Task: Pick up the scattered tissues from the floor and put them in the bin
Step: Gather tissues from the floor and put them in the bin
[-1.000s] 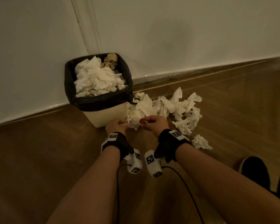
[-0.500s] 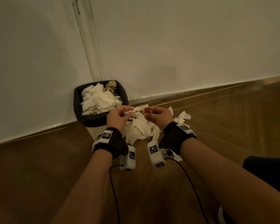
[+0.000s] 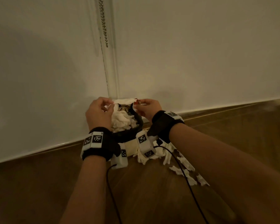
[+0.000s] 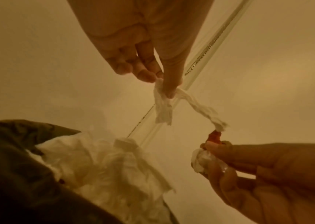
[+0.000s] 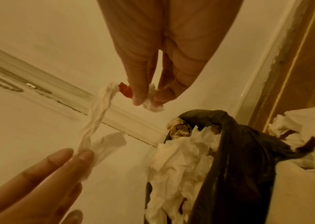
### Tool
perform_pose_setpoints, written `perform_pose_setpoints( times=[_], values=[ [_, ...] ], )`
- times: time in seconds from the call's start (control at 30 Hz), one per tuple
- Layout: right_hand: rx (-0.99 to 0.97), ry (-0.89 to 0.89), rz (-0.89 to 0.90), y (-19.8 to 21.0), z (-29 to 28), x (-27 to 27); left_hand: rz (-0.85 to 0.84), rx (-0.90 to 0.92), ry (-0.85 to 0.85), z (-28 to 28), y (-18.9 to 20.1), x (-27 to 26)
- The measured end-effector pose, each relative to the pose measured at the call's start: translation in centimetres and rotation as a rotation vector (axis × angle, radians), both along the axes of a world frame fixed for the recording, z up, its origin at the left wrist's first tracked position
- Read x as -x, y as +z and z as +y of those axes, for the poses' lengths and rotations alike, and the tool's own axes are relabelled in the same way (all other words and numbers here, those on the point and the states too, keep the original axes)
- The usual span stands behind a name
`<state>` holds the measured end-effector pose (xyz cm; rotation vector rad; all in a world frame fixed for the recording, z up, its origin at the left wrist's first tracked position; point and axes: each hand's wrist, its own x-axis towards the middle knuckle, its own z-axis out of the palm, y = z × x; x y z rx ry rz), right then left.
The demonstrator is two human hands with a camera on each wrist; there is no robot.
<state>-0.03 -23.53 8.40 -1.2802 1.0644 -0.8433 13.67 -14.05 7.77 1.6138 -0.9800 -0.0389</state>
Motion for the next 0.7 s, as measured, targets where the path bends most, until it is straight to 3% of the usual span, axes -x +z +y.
perform_pose_setpoints(
  times=[0.23,0.37,0.5,0.7],
  values=[
    [-0.063,0.064,0.271,-1.1,-1.6,-1.4,0.022,-0.299,-0.073,-0.4,-2.3,-0.8],
    [-0.099,-0.006,0.159,-1.5,-1.5,-0.5,-0.009,-0.261,-0.009,0.0,-2.5,-0.1],
    [0.031,-0.066,0.223,-1.8,-0.7,1.6,-0.023,-0.139,0.001,0.2,-2.2,2.0],
    [0.112,-0.2,0.32,-4.7,-0.1,6.7,-0.054,-0.2,-0.195,-0.4,-4.0,7.0]
  ],
)
